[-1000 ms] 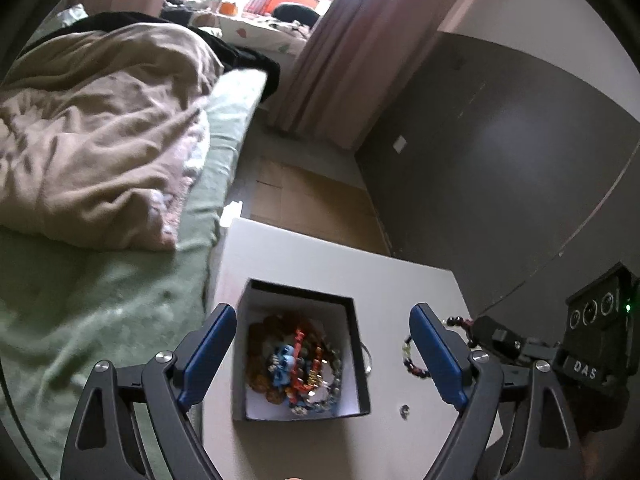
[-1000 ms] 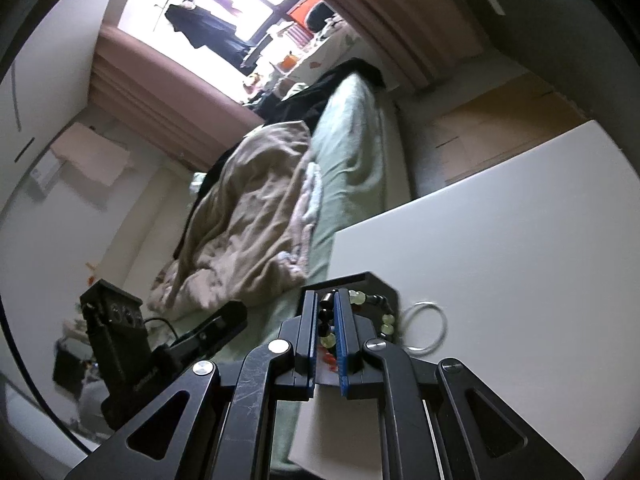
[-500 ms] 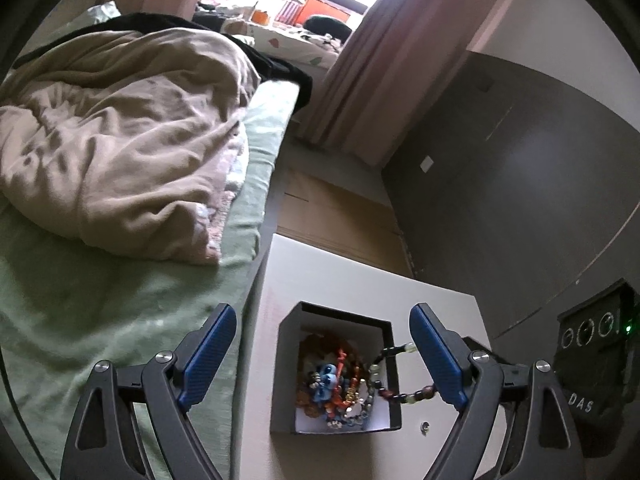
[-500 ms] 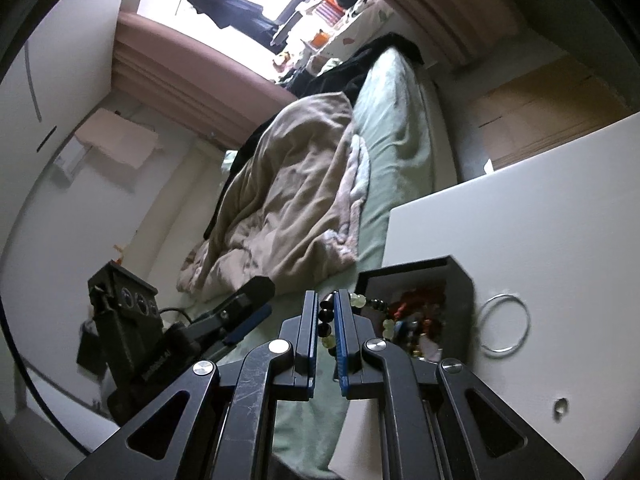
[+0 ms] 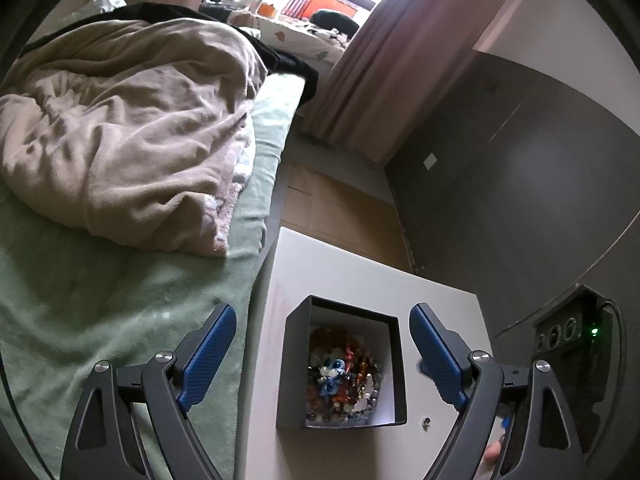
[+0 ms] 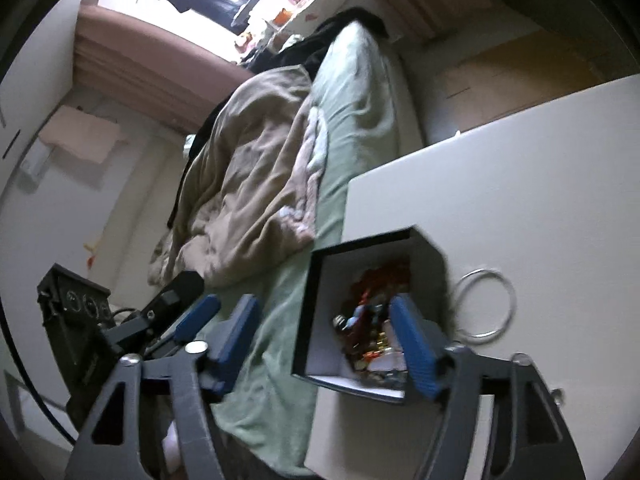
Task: Organize jewelry
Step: 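Release the black-and-green bead bracelet into the box with the right tool, then reach the left tool to the small silver ring and close on it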
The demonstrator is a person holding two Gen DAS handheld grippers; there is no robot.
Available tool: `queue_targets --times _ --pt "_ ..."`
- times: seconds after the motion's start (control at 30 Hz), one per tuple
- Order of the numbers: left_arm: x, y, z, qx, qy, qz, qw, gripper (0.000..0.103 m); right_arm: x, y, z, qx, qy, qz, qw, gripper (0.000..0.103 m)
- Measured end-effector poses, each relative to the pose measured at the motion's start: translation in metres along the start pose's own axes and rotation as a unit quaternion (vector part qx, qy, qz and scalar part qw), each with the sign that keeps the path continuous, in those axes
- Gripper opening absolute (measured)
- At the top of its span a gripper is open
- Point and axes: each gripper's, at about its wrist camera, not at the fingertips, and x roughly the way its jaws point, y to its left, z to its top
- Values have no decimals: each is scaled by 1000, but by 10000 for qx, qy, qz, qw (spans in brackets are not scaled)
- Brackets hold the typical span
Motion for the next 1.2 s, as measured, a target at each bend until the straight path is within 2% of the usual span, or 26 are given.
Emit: queue_targets --times 0.33,0.57,0.73,0.9,1.07,1.2 --pt "9 -24 -11 343 186 -120 9992 88 -52 -19 2 -112 -160 -331 9993 76" --pt "22 -58 -32 770 447 -289 9956 87 -84 -36 -1 -188 -227 -731 9969 93" --pt "30 -86 -48 1122 617 -470 9907 77 -99 -53 -3 -106 -210 -1057 9941 95" --pt "39 -104 -63 1325 840 -546 9861 65 -123 -67 -3 5 -402 -1374 9897 95" --pt "46 -120 -76 1625 977 -580 9802 62 -137 -79 -4 133 -456 -1616 9857 95" --pt "52 -130 -87 1802 1110 -630 9753 55 -153 -86 -5 221 -602 -1714 9831 95"
